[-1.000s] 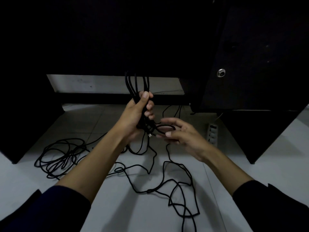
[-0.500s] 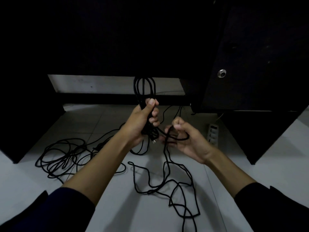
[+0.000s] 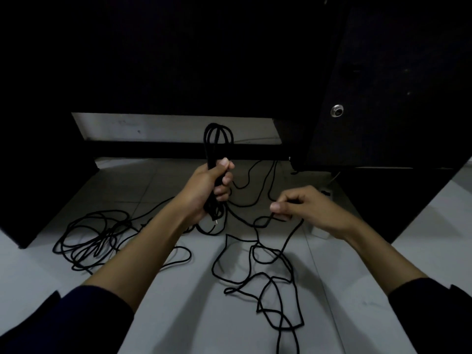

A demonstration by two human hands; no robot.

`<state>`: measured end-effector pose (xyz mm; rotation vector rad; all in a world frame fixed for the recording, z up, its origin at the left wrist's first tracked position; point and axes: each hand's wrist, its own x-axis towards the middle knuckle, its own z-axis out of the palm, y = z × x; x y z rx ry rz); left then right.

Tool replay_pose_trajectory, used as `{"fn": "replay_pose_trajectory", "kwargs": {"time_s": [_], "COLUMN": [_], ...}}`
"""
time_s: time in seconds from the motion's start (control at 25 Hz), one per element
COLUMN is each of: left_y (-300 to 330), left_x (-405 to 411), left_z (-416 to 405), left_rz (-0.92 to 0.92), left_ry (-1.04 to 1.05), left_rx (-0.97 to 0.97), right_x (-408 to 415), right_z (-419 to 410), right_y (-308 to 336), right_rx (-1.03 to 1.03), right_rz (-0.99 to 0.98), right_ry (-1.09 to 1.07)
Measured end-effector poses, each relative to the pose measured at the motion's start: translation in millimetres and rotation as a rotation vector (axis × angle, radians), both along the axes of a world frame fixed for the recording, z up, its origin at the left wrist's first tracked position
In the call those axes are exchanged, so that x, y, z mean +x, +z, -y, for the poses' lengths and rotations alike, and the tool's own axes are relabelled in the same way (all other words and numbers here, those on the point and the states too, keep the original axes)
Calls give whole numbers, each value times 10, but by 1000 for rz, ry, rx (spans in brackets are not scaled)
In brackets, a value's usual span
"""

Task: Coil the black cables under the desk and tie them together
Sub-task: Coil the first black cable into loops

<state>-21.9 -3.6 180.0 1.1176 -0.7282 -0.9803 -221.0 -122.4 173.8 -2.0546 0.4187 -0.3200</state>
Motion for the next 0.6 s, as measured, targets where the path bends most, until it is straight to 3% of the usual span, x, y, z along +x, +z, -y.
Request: {"fn": "replay_pose_trajectory", "kwargs": {"time_s": [0.16,0.32,0.6], "left_y": [-40,-34,-33], "left_x": [-152,-312,-411], "left_z": [24,44,3], "left_rz": [126,261,108], "left_ry": [-70,-100,-260], "left_rx": [94,168,193], "right_x": [149,312,380], "right_z": [-95,-173,-222], "right_y": [133,136,40], "right_rx": [-11,-151,-527], "right_rz": [67,172,267], "right_ry": [19,-79,-144]}}
